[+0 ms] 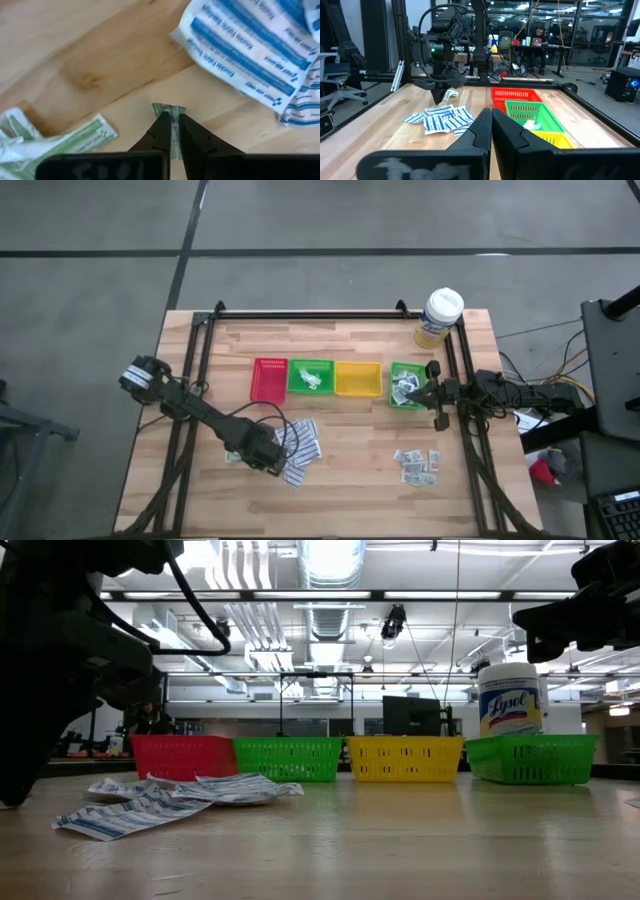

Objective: Pick & Place First Aid Supplies
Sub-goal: Put the green bandage into the left green bin

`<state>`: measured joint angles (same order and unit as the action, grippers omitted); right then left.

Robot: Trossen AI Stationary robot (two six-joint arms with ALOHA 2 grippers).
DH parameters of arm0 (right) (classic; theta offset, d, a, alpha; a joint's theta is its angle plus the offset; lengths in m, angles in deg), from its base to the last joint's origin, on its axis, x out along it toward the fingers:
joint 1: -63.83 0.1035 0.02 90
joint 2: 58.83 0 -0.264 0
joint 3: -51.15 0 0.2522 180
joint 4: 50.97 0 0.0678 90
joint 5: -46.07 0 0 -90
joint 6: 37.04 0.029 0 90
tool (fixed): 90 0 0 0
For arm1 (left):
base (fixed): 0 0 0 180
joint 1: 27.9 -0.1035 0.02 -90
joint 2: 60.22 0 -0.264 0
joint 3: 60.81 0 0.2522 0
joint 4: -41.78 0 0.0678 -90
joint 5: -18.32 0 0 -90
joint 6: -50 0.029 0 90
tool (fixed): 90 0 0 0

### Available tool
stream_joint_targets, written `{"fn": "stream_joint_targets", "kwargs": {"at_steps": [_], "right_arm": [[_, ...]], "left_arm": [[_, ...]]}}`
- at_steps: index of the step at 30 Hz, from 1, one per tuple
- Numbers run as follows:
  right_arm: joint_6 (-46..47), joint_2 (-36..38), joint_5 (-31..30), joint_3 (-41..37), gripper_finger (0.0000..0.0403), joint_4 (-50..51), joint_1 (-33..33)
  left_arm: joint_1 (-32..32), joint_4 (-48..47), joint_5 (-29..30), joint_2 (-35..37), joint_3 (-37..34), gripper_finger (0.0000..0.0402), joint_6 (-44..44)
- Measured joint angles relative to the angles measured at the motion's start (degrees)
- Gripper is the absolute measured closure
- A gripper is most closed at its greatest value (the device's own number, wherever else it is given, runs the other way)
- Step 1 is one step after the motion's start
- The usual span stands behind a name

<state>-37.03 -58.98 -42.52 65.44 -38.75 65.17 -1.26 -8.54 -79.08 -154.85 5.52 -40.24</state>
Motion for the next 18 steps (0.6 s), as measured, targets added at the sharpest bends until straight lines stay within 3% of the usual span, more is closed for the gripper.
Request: {"fn": "stream_joint_targets", "kwargs": {"at_steps": [4,18], "right_arm": [[0.00,0.00,0.00,0.00,0.0394,0.00,0.00],[0.00,0.00,0.00,0.00,0.0394,0.00,0.00]], "left_arm": [[0.00,-0.13,0.39,0.02,0.03,0.0398,0.60],[0.00,-0.37,0.38,0.33,0.03,0.0401,3.37]]}}
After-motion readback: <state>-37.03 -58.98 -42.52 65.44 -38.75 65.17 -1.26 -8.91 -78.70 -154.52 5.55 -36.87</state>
